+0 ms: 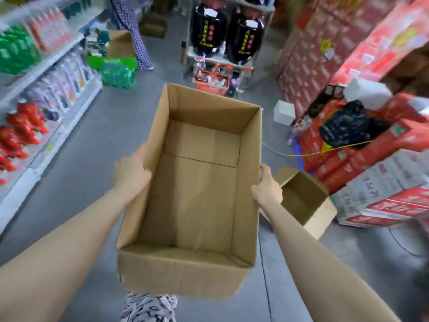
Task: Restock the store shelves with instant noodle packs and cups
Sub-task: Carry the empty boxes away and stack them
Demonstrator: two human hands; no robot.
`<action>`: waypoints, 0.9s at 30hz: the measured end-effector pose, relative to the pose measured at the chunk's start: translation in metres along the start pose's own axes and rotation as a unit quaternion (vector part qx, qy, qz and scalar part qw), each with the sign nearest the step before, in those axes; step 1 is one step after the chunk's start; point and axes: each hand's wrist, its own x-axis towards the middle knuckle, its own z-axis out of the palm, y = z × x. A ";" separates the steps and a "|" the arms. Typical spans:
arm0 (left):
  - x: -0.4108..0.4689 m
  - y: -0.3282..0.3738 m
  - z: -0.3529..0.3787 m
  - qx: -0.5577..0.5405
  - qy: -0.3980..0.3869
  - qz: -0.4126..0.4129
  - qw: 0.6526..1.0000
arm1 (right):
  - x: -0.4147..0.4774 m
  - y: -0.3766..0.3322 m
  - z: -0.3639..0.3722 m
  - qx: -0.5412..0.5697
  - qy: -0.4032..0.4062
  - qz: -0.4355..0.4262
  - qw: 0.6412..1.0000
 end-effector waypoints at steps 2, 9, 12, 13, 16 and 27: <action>0.036 0.032 0.018 -0.004 -0.015 0.032 0.999 | 0.024 0.011 -0.012 0.015 0.010 0.038 0.999; 0.162 0.181 0.081 -0.012 -0.107 0.158 0.982 | 0.115 0.052 -0.062 0.079 0.085 0.176 0.978; 0.193 0.246 0.119 0.001 -0.136 0.220 0.966 | 0.140 0.083 -0.084 0.072 0.108 0.241 0.962; 0.201 0.269 0.133 0.014 -0.144 0.243 0.959 | 0.148 0.094 -0.091 0.074 0.114 0.269 0.953; 0.223 0.343 0.178 0.057 -0.158 0.301 0.939 | 0.180 0.132 -0.109 0.083 0.132 0.329 0.932; 0.262 0.614 0.353 0.065 -0.246 0.419 0.872 | 0.319 0.289 -0.195 0.110 0.159 0.479 0.856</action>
